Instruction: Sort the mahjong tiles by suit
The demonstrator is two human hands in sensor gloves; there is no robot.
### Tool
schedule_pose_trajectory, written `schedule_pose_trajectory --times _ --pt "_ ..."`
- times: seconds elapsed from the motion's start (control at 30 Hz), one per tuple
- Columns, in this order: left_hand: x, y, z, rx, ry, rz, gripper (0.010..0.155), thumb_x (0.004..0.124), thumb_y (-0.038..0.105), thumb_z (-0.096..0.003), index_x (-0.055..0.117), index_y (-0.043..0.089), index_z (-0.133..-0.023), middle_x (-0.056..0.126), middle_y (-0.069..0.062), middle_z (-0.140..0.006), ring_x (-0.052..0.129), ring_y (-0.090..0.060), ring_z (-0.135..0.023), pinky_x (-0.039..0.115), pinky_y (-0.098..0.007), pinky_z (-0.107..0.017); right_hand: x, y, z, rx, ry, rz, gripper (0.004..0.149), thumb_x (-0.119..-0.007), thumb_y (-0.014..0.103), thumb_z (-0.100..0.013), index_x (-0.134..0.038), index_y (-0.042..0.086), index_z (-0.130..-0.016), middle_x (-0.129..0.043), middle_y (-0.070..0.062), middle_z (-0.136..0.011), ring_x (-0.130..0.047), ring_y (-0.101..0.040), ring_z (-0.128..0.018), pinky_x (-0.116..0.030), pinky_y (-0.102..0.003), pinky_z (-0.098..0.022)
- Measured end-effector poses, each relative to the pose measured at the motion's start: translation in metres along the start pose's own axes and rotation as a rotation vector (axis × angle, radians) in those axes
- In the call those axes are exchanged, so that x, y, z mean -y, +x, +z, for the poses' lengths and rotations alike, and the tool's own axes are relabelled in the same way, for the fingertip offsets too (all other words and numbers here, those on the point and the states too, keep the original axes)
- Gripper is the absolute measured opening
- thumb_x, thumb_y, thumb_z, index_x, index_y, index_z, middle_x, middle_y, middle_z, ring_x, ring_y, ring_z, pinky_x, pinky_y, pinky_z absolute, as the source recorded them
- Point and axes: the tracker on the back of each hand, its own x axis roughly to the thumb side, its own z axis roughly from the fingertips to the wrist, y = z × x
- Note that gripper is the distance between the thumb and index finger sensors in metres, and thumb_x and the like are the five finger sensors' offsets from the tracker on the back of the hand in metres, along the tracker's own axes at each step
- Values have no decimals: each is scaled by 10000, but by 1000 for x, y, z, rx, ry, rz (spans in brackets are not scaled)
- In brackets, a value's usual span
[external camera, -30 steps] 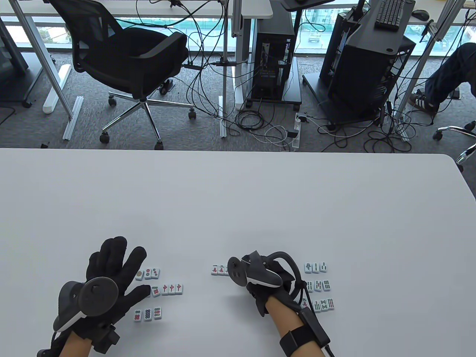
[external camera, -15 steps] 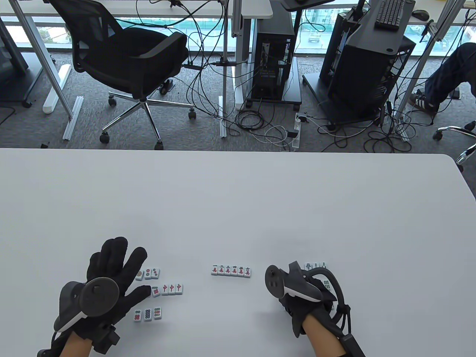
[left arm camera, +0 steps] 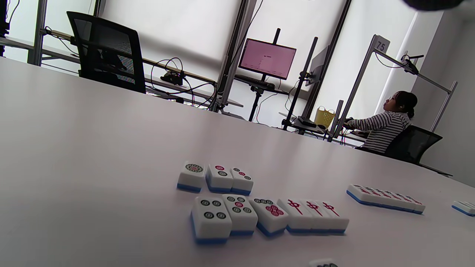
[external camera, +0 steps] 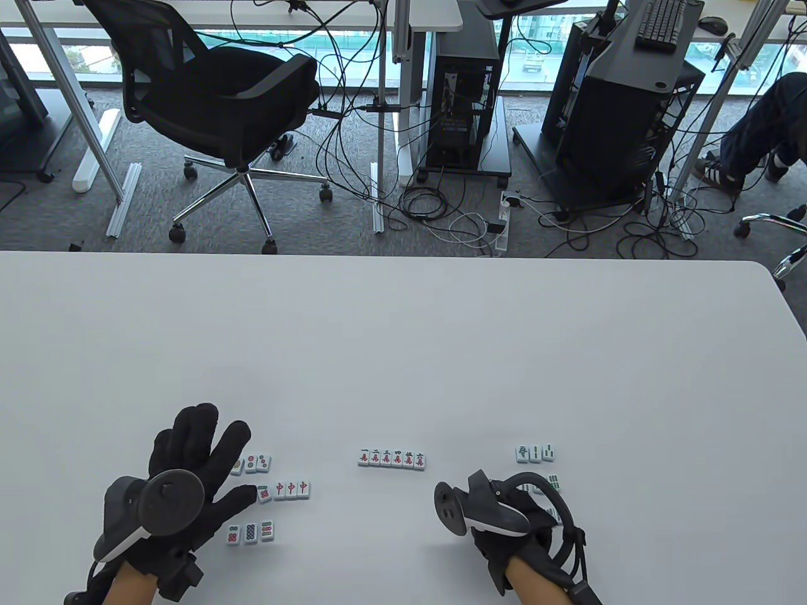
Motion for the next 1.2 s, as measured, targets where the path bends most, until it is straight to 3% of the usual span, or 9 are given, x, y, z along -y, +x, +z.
schedule_pose_trajectory --times 0.1,0.3,0.67,0.97,1.2 --pt "0 0 0 3 6 4 832 595 751 -380 296 436 -1089 -47 107 -1137 14 -231 -1135 146 -577 -807 11 2 -10 4 -39 -47 586 -874 348 -424 -761 18 -895 -967 -23 -421 -857 -84 -106 -792 -257 -58" --pt "0 0 0 7 7 8 833 595 751 -380 295 435 -1090 -47 108 -1137 13 -229 -1135 145 -577 -808 30 12 -35 4 -263 -123 572 -869 342 -420 -761 43 -896 -968 -32 -451 -874 -103 -130 -805 -274 -81" --pt "-1 0 0 11 19 16 831 599 749 -379 299 438 -1089 -46 111 -1138 13 -229 -1136 145 -577 -808 32 27 -65 -7 -200 -130 552 -857 336 -433 -762 50 -896 -961 -39 -480 -879 -109 -151 -809 -279 -99" --pt "0 0 0 9 9 13 831 598 749 -380 299 436 -1090 -47 110 -1137 13 -230 -1136 146 -578 -807 34 21 -44 12 -257 -97 638 -830 372 -442 -659 80 -982 -955 -51 -536 -896 -123 -198 -823 -287 -135" --pt "0 0 0 10 6 8 830 597 749 -381 299 436 -1090 -48 108 -1137 14 -229 -1135 145 -577 -808 30 -19 -8 -59 -206 -111 632 -832 370 -444 -670 79 -981 -959 -52 -527 -895 -123 -193 -822 -287 -131"
